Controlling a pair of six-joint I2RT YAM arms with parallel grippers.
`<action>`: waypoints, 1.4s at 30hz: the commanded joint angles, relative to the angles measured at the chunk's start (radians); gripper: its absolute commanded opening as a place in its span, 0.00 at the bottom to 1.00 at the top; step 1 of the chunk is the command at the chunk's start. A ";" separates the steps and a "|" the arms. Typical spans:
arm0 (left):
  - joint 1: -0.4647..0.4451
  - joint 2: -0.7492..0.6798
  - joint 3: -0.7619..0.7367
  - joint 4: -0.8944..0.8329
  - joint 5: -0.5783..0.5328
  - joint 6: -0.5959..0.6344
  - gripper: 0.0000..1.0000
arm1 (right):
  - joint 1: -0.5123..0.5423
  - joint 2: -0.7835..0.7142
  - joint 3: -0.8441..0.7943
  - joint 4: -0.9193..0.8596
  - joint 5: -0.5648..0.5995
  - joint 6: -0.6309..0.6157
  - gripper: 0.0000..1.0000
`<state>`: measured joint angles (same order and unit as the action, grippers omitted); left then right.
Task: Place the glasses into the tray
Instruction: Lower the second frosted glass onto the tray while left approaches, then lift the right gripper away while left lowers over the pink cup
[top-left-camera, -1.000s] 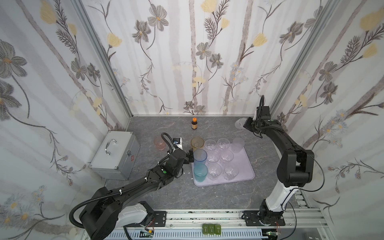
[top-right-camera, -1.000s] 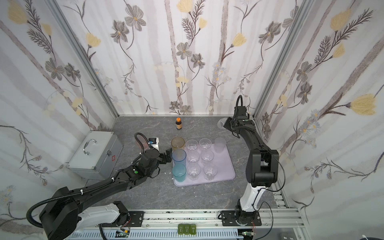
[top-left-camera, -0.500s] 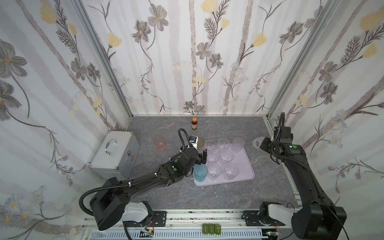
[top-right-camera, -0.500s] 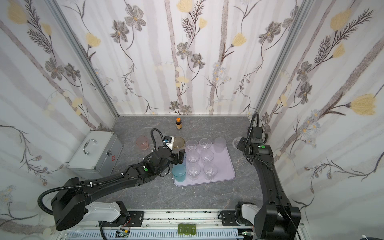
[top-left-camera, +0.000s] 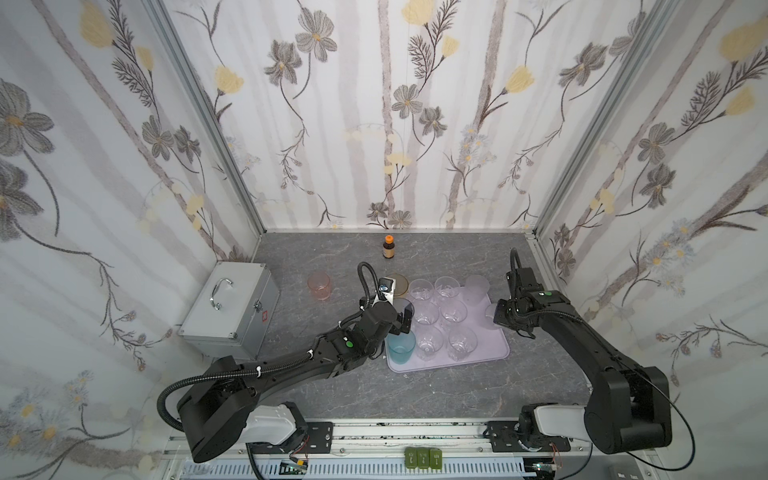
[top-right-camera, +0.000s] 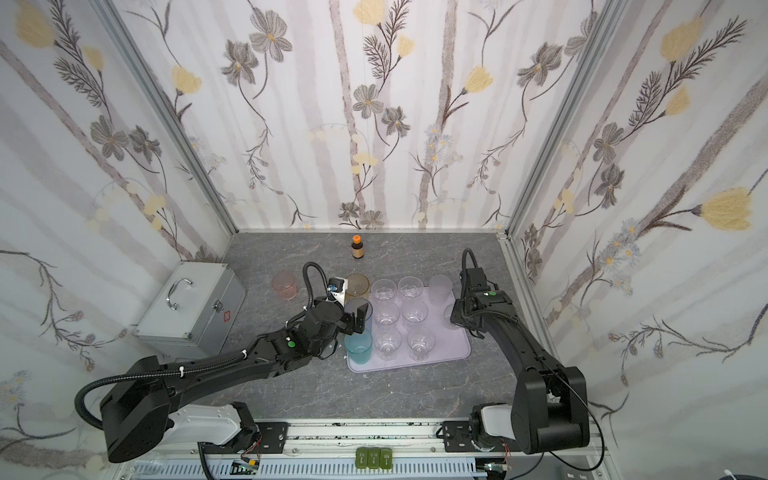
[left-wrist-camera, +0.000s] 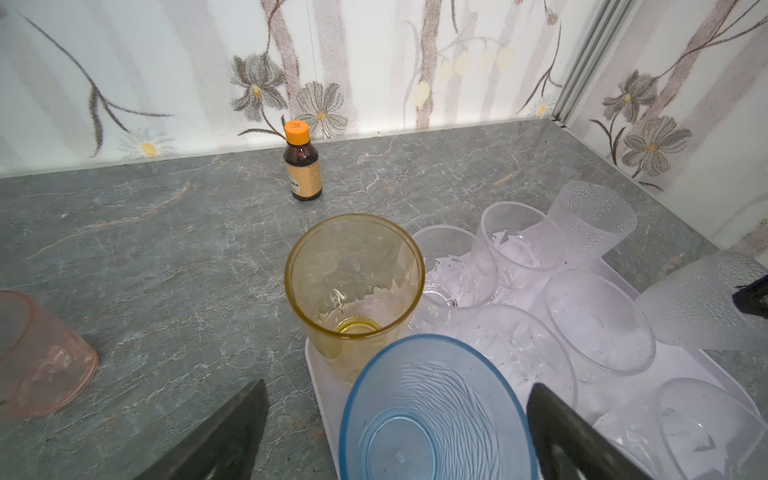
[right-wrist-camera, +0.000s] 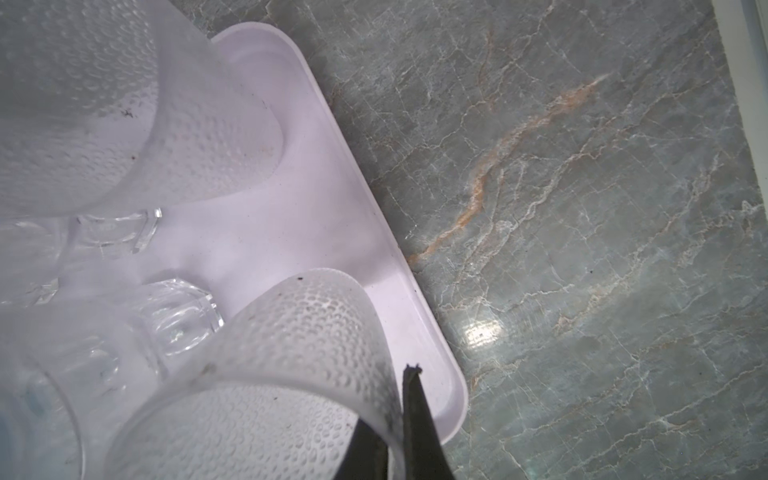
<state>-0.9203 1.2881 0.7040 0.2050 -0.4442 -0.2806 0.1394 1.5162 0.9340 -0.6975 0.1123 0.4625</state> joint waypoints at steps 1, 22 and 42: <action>0.028 -0.026 -0.031 0.008 -0.004 -0.033 1.00 | 0.015 0.062 0.042 0.044 0.025 -0.018 0.05; 0.205 -0.059 -0.036 -0.061 0.206 -0.139 0.93 | 0.045 0.206 0.140 0.063 -0.029 -0.031 0.23; 0.777 -0.034 0.190 -0.447 0.459 -0.045 0.84 | 0.161 0.060 0.259 0.093 -0.077 0.059 0.46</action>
<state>-0.1886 1.2434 0.8677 -0.1844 -0.0456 -0.3489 0.2764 1.5768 1.1847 -0.6914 0.0574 0.4690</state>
